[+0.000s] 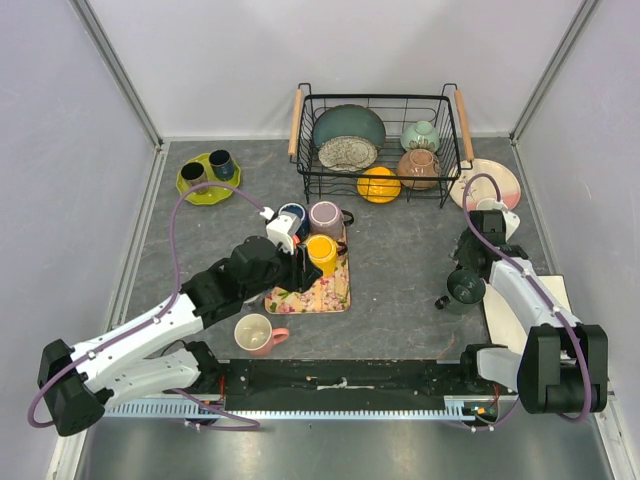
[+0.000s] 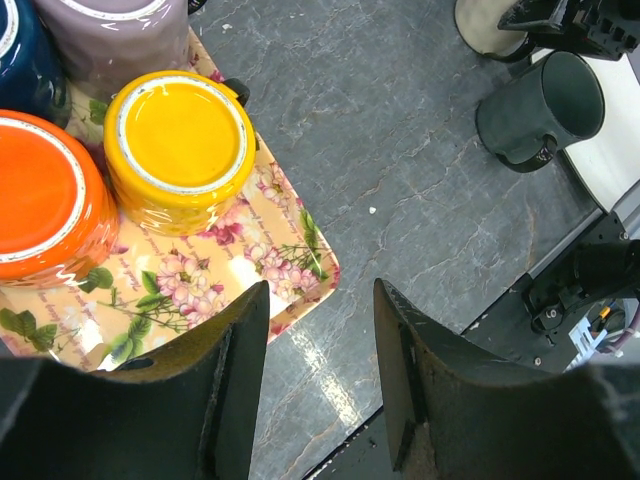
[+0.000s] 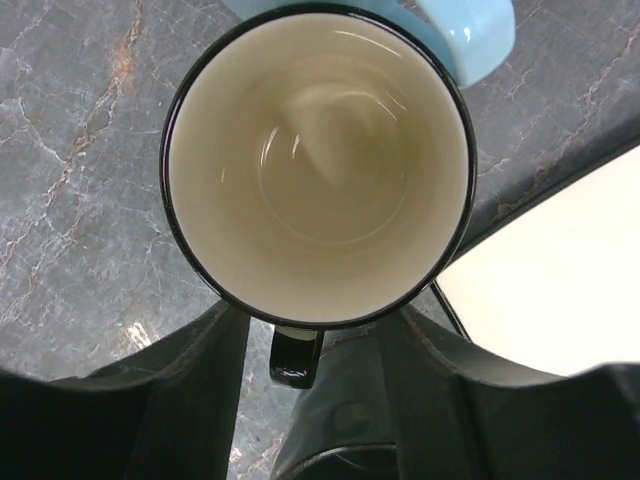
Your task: Turn the mug right side up
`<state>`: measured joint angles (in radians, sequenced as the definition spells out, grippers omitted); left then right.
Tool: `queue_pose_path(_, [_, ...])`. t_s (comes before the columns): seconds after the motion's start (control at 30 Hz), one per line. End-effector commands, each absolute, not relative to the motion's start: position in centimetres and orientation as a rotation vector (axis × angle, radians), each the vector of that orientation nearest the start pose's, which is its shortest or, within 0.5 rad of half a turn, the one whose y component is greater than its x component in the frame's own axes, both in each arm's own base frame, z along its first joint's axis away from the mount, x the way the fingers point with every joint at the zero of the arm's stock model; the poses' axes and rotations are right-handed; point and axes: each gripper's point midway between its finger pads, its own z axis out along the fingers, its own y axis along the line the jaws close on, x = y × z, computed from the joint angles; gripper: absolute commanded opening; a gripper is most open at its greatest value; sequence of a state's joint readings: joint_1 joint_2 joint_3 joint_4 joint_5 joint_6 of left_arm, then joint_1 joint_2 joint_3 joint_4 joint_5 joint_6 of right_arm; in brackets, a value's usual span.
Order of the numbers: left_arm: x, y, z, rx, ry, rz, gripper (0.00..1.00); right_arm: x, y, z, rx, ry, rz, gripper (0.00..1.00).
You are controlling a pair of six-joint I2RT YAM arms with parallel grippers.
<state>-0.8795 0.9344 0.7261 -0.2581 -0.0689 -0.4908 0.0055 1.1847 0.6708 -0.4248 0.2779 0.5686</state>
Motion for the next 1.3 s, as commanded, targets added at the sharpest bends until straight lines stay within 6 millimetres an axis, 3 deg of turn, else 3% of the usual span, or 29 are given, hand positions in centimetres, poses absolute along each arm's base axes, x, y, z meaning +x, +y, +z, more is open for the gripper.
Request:
queue_pose_path(0.0, [20.1,-26.0,19.2,0.336,2.086,-0.81,0.52,29.7,-2.4,7.2,0.827,2.283,-0.072,0.53])
queue_pose_path(0.23, [20.1,-26.0,18.9,0.34,2.093,-0.808,0.52,29.8,-1.2,7.2,0.791,2.292,-0.03,0.33])
queue_pose_path(0.5, [19.9,-26.2,18.7,0.343,2.102,-0.815,0.52,30.1,1.7,8.1,0.689,2.303,0.019,0.11])
queue_pose_path(0.63, [19.9,-26.1,18.3,0.339,2.114,-0.81,0.52,30.2,3.8,8.8,0.63,2.311,0.043,0.1])
queue_pose_path(0.83, [19.9,-26.2,17.9,0.338,2.125,-0.806,0.52,29.1,9.0,9.4,0.478,2.35,0.126,0.1])
queue_pose_path(1.07, [19.9,-26.2,17.5,0.335,2.137,-0.802,0.51,26.8,13.6,8.7,0.331,2.408,0.165,0.11])
queue_pose_path(1.13, [19.9,-26.2,17.4,0.331,2.142,-0.8,0.51,26.4,14.1,8.3,0.307,2.418,0.149,0.12])
queue_pose_path(1.23, [19.9,-26.2,17.1,0.323,2.151,-0.801,0.51,26.3,13.7,7.8,0.29,2.434,0.097,0.22])
queue_pose_path(1.27, [19.9,-26.1,17.1,0.321,2.151,-0.797,0.51,26.4,13.5,7.8,0.268,2.434,0.081,0.36])
